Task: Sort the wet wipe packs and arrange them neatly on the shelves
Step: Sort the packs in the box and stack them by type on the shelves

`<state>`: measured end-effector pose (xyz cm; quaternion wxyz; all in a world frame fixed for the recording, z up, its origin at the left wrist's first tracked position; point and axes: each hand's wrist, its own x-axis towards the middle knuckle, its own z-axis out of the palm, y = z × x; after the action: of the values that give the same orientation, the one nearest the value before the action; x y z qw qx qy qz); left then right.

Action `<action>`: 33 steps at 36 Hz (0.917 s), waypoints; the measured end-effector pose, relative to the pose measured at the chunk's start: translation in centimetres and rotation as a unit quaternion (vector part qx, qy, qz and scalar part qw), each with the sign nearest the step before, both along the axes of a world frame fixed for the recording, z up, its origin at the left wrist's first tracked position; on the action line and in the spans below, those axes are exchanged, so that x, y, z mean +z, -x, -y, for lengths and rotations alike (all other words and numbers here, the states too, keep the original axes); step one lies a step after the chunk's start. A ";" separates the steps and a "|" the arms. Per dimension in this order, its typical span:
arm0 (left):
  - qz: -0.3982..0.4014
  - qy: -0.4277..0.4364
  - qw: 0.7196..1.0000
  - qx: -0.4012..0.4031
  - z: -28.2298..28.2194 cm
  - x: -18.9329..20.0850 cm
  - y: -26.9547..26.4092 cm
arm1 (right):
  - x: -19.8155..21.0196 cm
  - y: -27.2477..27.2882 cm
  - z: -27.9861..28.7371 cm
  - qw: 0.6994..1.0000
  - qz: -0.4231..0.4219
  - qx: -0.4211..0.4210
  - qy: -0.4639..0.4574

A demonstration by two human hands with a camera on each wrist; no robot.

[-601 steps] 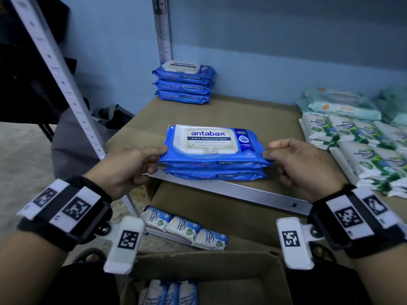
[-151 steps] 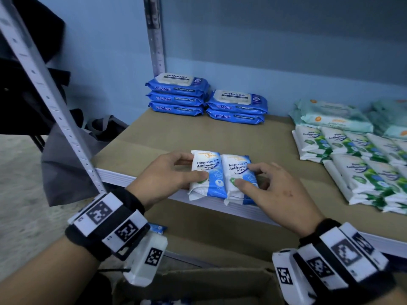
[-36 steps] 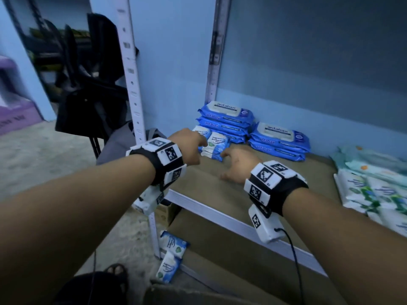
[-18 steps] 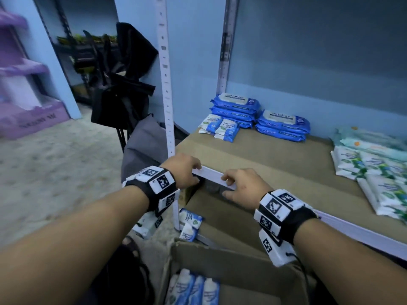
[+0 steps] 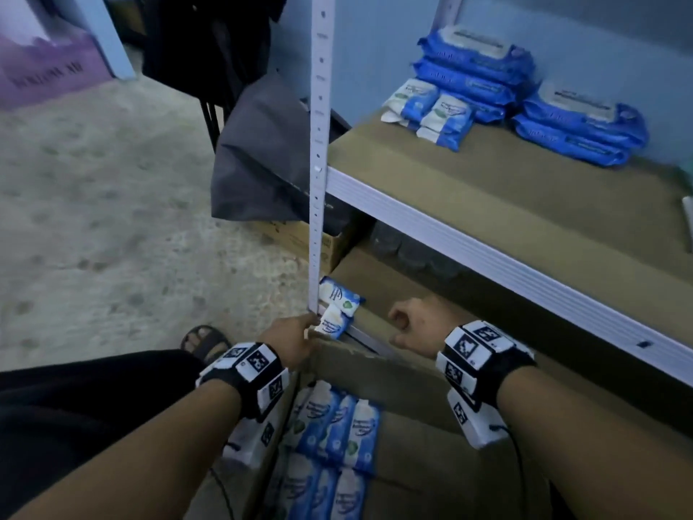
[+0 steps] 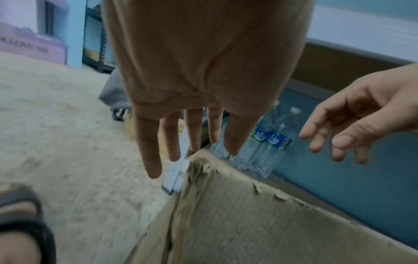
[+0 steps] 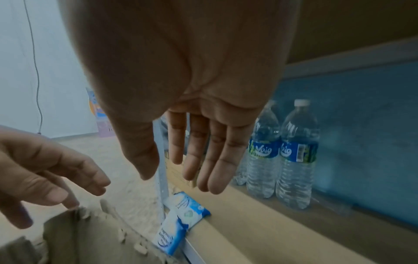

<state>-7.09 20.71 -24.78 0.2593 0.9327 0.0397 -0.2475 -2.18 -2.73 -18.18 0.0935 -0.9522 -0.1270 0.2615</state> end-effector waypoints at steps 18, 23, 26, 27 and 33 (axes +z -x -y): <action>-0.023 0.286 0.947 0.143 -2.3 -8.9 0.9 | -12.2 -11.1 -5.7 0.987 -0.054 0.118 0.098; 0.014 0.340 0.921 0.191 -1.6 -9.4 1.8 | -14.0 -12.8 -8.3 0.982 -0.040 0.159 0.091; 0.012 0.345 0.919 0.190 -1.8 -9.4 1.8 | -15.4 -13.4 -9.8 0.974 -0.040 0.198 0.103; 0.013 0.346 0.919 0.190 -1.9 -9.5 1.8 | -15.9 -13.5 -10.2 0.971 -0.041 0.205 0.112; 0.011 0.353 0.914 0.199 -1.9 -10.0 1.8 | -19.2 -13.6 -11.4 0.970 -0.037 0.186 0.153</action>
<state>-8.90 22.60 -34.81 0.6162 0.7559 0.1312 -0.1783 11.43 8.64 -37.41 -0.0985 -0.9046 -0.2567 0.3259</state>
